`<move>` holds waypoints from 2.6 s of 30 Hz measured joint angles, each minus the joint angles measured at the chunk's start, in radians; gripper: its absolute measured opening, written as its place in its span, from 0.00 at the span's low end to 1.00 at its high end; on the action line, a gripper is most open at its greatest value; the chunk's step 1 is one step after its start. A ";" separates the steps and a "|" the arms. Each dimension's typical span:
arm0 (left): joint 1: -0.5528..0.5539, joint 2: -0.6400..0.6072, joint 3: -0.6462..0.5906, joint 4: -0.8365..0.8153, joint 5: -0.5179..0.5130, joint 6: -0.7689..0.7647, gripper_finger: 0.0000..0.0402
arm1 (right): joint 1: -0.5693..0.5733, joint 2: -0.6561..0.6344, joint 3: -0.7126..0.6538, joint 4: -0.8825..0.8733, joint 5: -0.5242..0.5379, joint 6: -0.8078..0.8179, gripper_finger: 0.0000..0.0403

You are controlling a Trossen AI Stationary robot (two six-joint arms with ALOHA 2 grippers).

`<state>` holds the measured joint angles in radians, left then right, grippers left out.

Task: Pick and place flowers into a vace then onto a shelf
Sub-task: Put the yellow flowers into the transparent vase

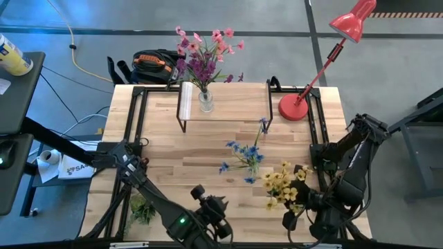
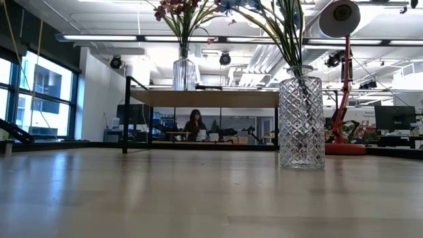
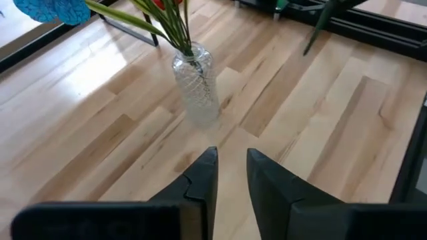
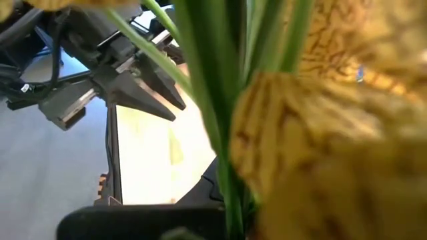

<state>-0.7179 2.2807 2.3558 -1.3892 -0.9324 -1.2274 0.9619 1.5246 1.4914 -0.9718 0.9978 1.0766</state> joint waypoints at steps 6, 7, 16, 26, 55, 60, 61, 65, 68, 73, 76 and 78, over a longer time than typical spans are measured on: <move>0.020 0.000 0.000 0.002 0.007 0.000 0.26 | 0.000 0.000 0.000 -0.017 -0.004 0.000 0.01; 0.020 0.000 0.000 0.002 0.007 0.000 0.26 | 0.001 0.000 0.000 -0.019 -0.005 -0.001 0.01; 0.024 0.000 0.000 0.003 0.014 0.000 0.25 | 0.089 0.000 0.000 -0.042 -0.002 0.025 0.01; 0.034 0.000 -0.001 0.005 0.028 -0.001 0.25 | 0.154 0.013 0.000 -0.092 -0.009 0.074 0.00; 0.070 0.002 -0.093 0.055 0.028 0.004 0.25 | 0.025 -0.018 -0.015 0.168 0.287 -0.216 0.01; 0.071 0.002 -0.094 0.058 0.028 0.052 0.25 | 0.086 -0.019 -0.037 0.171 0.063 -0.110 0.01; 0.071 0.002 -0.094 0.058 0.028 0.059 0.25 | 0.097 -0.019 -0.045 0.191 0.039 -0.098 0.01; 0.073 0.002 -0.094 0.079 0.029 0.080 0.25 | 0.162 -0.027 -0.094 0.329 -0.001 -0.062 0.01; 0.072 0.002 -0.094 0.110 0.031 0.080 0.25 | 0.212 -0.027 -0.145 0.464 0.021 -0.063 0.01; 0.066 0.002 -0.093 0.188 0.038 0.081 0.25 | 0.268 -0.028 -0.289 0.755 0.089 -0.081 0.01; 0.058 0.002 -0.093 0.238 0.046 0.082 0.25 | 0.282 -0.028 -0.389 0.987 0.168 -0.164 0.01; 0.051 0.002 -0.093 0.268 0.050 0.082 0.25 | 0.284 -0.028 -0.449 1.099 0.248 -0.221 0.01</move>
<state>-0.6667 2.2826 2.2623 -1.1209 -0.8822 -1.1452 1.2457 1.4967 1.0419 0.1273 1.2456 0.8560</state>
